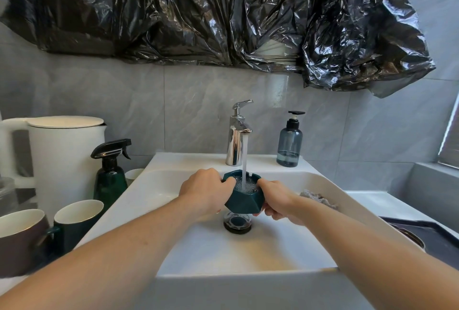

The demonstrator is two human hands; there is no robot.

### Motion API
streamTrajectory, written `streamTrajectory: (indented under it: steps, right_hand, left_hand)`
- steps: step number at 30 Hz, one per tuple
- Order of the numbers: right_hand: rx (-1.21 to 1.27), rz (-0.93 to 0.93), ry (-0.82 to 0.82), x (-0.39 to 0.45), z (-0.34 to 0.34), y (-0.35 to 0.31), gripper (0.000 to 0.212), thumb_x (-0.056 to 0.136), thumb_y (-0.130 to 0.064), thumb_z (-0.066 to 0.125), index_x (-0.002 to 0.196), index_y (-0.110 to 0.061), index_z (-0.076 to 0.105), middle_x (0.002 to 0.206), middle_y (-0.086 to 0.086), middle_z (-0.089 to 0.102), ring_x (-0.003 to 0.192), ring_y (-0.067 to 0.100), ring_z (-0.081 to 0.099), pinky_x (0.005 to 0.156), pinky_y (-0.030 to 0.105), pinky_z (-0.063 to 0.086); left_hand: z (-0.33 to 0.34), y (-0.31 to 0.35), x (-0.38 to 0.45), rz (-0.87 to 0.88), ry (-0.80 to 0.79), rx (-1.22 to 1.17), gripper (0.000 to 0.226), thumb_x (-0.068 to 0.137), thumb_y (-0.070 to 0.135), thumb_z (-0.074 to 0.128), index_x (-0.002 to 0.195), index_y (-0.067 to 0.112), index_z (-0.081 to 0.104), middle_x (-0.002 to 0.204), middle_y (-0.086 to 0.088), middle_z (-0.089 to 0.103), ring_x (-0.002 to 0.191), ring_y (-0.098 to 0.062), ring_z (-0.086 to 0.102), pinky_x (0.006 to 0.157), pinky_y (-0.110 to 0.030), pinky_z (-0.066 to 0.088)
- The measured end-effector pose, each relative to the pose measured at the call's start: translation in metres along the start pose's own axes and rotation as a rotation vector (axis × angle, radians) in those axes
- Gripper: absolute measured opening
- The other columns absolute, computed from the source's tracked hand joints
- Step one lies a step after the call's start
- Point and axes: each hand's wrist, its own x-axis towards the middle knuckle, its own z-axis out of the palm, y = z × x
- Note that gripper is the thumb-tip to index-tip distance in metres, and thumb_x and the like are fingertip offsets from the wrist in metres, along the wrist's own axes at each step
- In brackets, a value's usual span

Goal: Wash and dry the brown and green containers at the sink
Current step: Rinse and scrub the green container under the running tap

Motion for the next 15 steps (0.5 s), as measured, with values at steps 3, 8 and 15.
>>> streamTrajectory:
  steps: [3,8,15]
  right_hand:
    - [0.029,0.023,-0.02,0.0007,0.0007,0.0008,0.044,0.109,-0.031,0.022,0.101,-0.008,0.059,0.08,0.017,0.064,0.054,0.016,0.036,0.043,0.019,0.029]
    - [0.055,0.061,-0.045,0.0019,0.0016,0.0015,0.046,0.11,-0.033,0.022,0.102,-0.009,0.061,0.073,0.011,0.064,0.053,0.014,0.038,0.044,0.02,0.03]
    - [0.024,0.075,-0.058,0.0056,0.0018,0.0045,0.046,0.109,-0.034,0.025,0.113,-0.008,0.063,0.08,0.013,0.065,0.053,0.013,0.04,0.046,0.02,0.033]
  left_hand:
    - [-0.0007,0.0002,0.0002,-0.011,0.023,-0.017,0.047,0.093,0.046,0.04,0.07,0.015,0.065,0.072,-0.005,0.075,0.082,-0.027,0.071,0.074,-0.034,0.056]
    - [-0.0008,-0.0005,0.0023,-0.024,0.072,-0.052,0.049,0.094,0.048,0.036,0.06,0.019,0.057,0.073,-0.009,0.076,0.078,-0.029,0.07,0.076,-0.035,0.057]
    - [0.0001,-0.002,0.0056,-0.044,0.101,-0.012,0.052,0.097,0.048,0.038,0.059,0.016,0.052,0.066,-0.004,0.067,0.065,-0.025,0.057,0.064,-0.033,0.049]
